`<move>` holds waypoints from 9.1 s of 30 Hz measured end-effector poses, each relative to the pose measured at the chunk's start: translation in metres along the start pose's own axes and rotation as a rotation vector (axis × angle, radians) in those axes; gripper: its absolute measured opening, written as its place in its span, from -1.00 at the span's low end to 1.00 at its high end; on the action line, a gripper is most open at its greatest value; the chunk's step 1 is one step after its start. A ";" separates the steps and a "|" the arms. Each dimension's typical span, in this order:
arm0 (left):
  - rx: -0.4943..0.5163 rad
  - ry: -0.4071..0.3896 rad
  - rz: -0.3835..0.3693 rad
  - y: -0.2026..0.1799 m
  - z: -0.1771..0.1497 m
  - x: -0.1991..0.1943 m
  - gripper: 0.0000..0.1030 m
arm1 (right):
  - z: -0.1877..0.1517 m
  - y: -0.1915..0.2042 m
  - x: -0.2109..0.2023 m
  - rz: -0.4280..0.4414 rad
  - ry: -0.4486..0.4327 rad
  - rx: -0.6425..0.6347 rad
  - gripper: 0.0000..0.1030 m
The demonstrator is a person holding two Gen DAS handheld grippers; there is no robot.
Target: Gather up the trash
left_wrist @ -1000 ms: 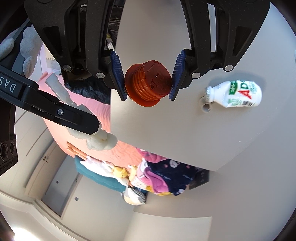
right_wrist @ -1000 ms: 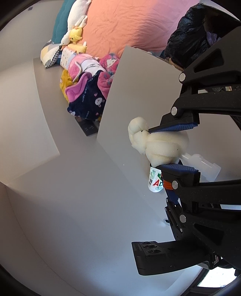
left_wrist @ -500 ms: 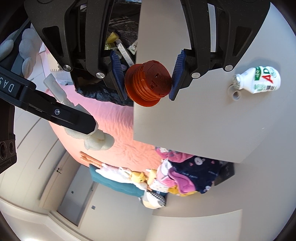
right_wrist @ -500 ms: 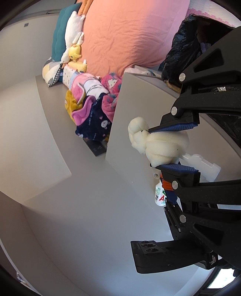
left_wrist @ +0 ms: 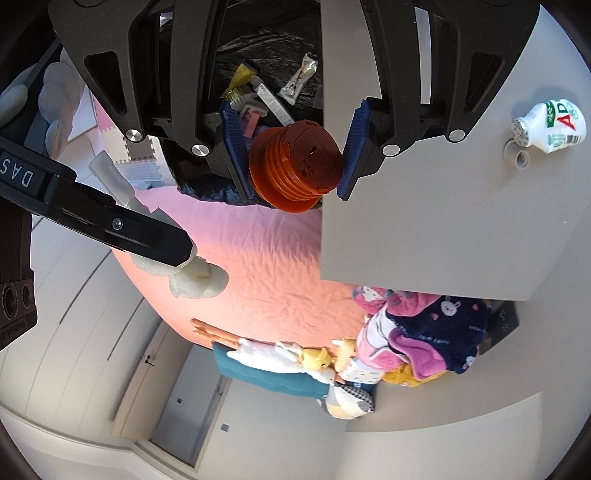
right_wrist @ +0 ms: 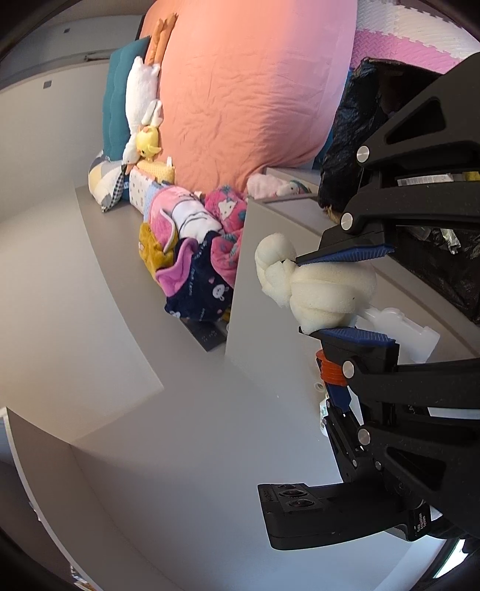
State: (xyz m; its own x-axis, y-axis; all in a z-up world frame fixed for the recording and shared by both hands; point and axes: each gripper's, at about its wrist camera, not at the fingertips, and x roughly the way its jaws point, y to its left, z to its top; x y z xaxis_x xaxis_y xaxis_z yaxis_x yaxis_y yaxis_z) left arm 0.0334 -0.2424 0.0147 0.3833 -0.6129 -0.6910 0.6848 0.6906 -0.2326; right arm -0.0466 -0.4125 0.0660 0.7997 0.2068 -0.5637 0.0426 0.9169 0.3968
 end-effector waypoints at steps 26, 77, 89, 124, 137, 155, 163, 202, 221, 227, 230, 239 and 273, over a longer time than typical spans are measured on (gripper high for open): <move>0.193 0.090 -0.173 -0.077 0.009 0.034 -0.06 | -0.016 -0.070 -0.062 -0.157 -0.088 0.145 -0.28; -0.058 0.021 0.057 0.019 -0.018 -0.016 0.89 | -0.011 0.001 -0.007 -0.018 -0.025 0.024 0.57; -0.187 0.007 0.178 0.074 -0.047 -0.047 0.89 | -0.014 0.049 0.036 0.094 0.036 -0.044 0.57; -0.647 -0.011 0.401 0.220 -0.091 -0.062 0.89 | -0.032 0.130 0.178 0.209 0.204 -0.213 0.57; -0.866 0.028 0.454 0.269 -0.095 -0.047 0.89 | -0.043 0.155 0.235 0.246 0.292 -0.309 0.45; -0.915 0.166 0.598 0.284 -0.088 -0.021 0.87 | -0.058 0.173 0.285 0.226 0.391 -0.388 0.27; -0.868 0.179 0.651 0.287 -0.095 -0.035 0.32 | -0.066 0.182 0.293 0.215 0.396 -0.454 0.13; -0.628 0.041 0.378 0.193 -0.058 -0.062 -0.20 | -0.028 0.130 0.167 0.193 0.251 -0.286 -0.44; -0.485 0.049 0.268 0.126 -0.022 -0.034 -0.20 | -0.016 0.071 0.090 0.122 0.148 -0.209 -0.44; -0.442 0.056 0.226 0.106 -0.011 -0.021 -0.20 | -0.015 0.051 0.070 0.084 0.123 -0.184 -0.44; -0.416 0.062 0.209 0.095 -0.007 -0.015 -0.20 | -0.016 0.042 0.060 0.067 0.111 -0.171 -0.44; -0.344 0.085 0.151 0.063 0.003 0.003 -0.20 | -0.019 0.014 0.028 0.010 0.063 -0.119 -0.44; -0.035 0.190 -0.069 -0.071 0.031 0.070 -0.19 | -0.032 -0.084 -0.072 -0.203 -0.080 0.069 -0.44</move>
State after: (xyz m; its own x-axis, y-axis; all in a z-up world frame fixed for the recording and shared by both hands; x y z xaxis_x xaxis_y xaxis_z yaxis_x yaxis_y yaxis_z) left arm 0.0306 -0.3460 0.0040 0.2101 -0.5786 -0.7881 0.6821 0.6643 -0.3058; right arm -0.1267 -0.4933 0.0499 0.8150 -0.0101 -0.5793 0.2467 0.9107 0.3312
